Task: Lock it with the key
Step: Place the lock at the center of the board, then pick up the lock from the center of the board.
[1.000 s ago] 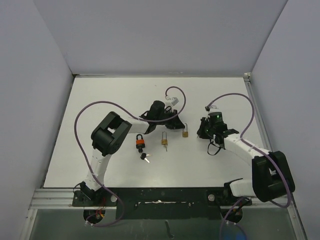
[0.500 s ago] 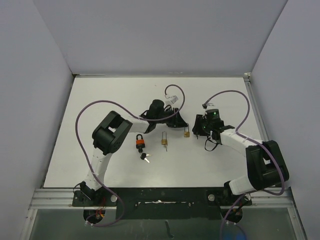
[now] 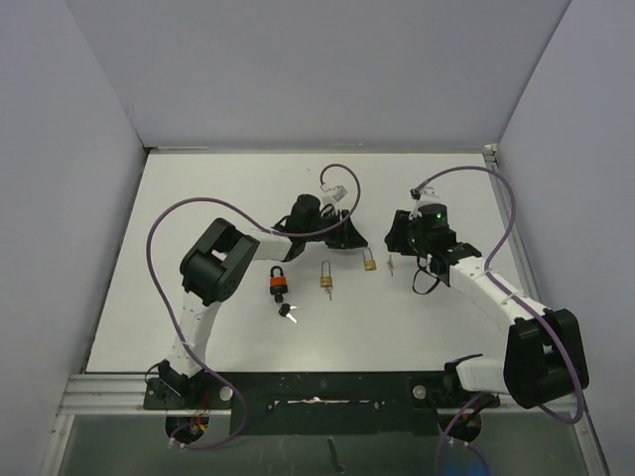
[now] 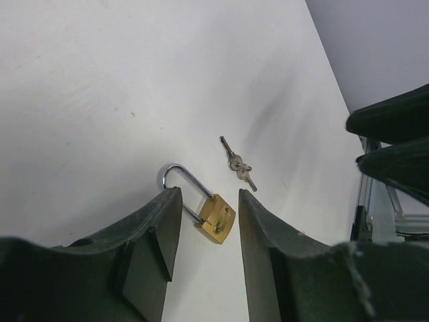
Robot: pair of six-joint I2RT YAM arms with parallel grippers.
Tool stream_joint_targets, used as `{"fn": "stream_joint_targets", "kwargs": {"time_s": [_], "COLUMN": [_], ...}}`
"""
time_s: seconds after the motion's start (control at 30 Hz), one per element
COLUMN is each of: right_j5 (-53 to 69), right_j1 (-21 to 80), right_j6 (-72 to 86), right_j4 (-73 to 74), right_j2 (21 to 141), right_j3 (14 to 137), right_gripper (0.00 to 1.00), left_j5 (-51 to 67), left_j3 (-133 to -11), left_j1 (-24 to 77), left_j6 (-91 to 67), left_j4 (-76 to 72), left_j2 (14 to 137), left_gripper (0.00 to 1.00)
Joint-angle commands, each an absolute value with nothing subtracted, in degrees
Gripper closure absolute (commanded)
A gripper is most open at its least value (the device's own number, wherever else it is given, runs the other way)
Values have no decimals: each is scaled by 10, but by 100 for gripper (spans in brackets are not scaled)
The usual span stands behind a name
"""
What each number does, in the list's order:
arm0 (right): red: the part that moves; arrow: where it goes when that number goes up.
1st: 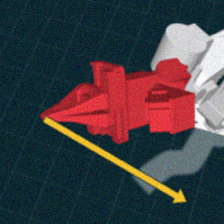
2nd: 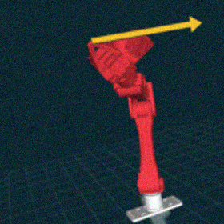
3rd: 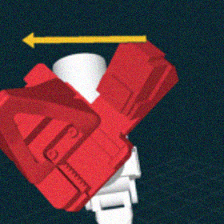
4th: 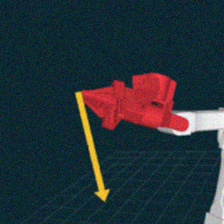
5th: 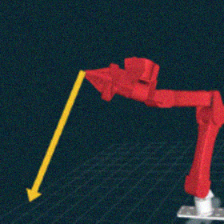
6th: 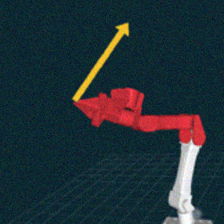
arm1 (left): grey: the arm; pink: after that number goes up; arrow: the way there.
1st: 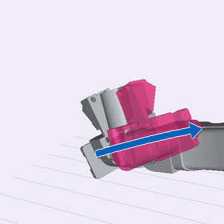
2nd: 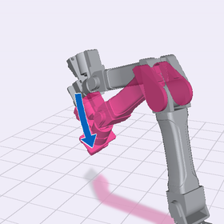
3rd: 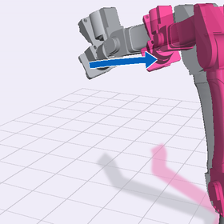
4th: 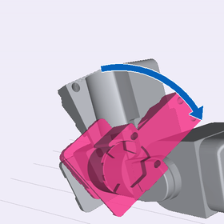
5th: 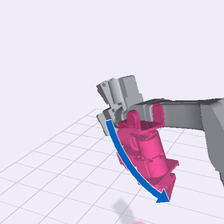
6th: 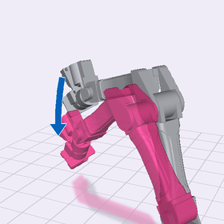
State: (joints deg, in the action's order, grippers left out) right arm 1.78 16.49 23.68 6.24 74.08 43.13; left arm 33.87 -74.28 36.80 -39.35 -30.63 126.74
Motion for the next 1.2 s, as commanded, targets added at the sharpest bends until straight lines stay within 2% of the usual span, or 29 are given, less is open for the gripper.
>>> {"fn": "stream_joint_targets", "kwargs": {"time_s": [0.0, 0.07, 0.27, 0.37, 0.5, 0.63, 0.73, 0.8, 0.87, 0.93, 1.03, 1.1, 1.17], "right_j5": [-2, -21, -10, 21, 97, 210, 221, 209, 179, 141, 71, 54, 56], "right_j1": [164, 165, 163, 163, 161, 162, 174, 193, 217, 253, 313, 333, 343], "right_j6": [270, 291, 256, 241, 189, 165, 185, 196, 195, 180, 153, 141, 140], "right_j4": [107, 100, 75, 66, 38, 56, 29, 13, 17, 32, 43, 46, 43], "right_j2": [708, 695, 655, 644, 639, 659, 670, 670, 673, 677, 679, 684, 692], "right_j3": [481, 476, 453, 452, 448, 471, 453, 438, 435, 442, 449, 456, 461], "right_gripper": [68, 85, 84, 91, 100, 100, 100, 100, 100, 94, 54, 47, 26], "left_j5": [323, 314, 264, 240, 223, 200, 185, 184, 202, 228, 265, 275, 265], "left_j3": [-734, -734, -719, -706, -685, -651, -623, -601, -565, -531, -503, -502, -507], "left_j1": [358, 357, 357, 357, 356, 355, 348, 336, 315, 284, 240, 225, 223], "left_j6": [-360, -331, -248, -222, -205, -191, -187, -194, -218, -248, -263, -243, -210], "left_j4": [-322, -292, -219, -199, -191, -190, -193, -201, -224, -259, -273, -241, -196], "left_j2": [1213, 1198, 1147, 1124, 1093, 1051, 1020, 999, 977, 959, 930, 909, 884], "left_gripper": [63, 62, 62, 62, 62, 62, 63, 66, 75, 87, 98, 100, 100]}}
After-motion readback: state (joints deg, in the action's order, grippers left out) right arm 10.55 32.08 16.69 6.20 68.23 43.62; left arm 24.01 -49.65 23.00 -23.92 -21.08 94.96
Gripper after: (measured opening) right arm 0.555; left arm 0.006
